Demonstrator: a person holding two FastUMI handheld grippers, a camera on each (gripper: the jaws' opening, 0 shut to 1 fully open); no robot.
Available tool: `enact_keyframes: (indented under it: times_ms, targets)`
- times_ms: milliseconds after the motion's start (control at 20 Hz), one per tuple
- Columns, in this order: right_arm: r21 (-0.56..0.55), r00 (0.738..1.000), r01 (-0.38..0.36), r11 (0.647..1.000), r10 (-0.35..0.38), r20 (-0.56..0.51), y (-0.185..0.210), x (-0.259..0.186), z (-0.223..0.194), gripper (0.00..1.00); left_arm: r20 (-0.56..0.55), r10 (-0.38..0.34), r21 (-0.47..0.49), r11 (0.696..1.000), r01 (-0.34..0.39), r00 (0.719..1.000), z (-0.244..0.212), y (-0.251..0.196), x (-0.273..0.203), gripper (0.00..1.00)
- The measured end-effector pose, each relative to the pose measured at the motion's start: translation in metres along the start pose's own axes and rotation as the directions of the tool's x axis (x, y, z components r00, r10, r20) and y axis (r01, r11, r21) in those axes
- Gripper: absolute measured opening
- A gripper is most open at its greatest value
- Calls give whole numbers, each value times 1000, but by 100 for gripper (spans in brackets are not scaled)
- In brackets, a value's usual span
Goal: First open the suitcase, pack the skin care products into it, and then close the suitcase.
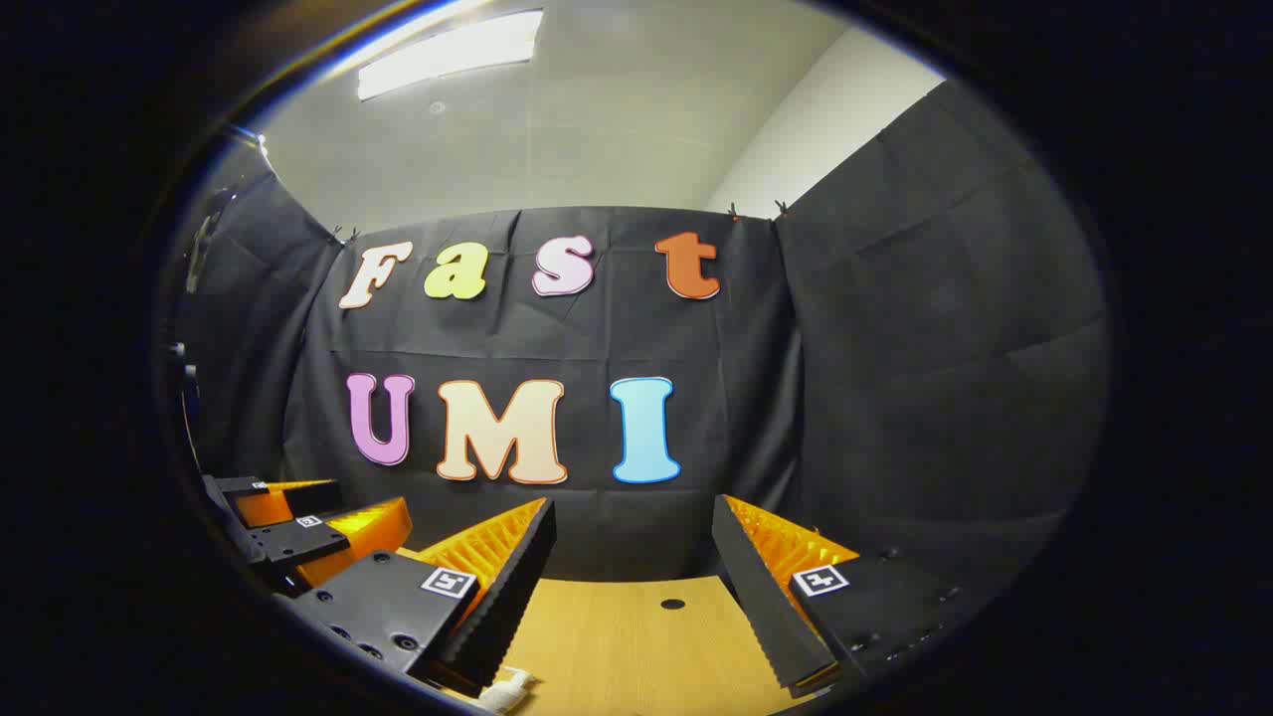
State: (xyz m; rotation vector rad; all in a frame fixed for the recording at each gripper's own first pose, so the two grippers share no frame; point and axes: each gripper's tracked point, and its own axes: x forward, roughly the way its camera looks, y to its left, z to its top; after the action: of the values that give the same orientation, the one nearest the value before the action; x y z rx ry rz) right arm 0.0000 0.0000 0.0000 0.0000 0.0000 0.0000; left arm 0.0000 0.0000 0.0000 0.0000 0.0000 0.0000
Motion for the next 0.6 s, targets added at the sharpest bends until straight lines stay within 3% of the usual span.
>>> enact_keyframes:
  times_ms: [300, 600]
  targets:
    - [-9, 998, -38, 999, 38, 54, 45, 5, 7, 99, 4, 50, 6, 999, -51, 999, -3, 43, 4, 94]
    - [-1, 990, -131, 991, 131, 48, 90, 5, -12, 99, -13, 90, 59, 994, -89, 996, -16, 70, 1, 94]
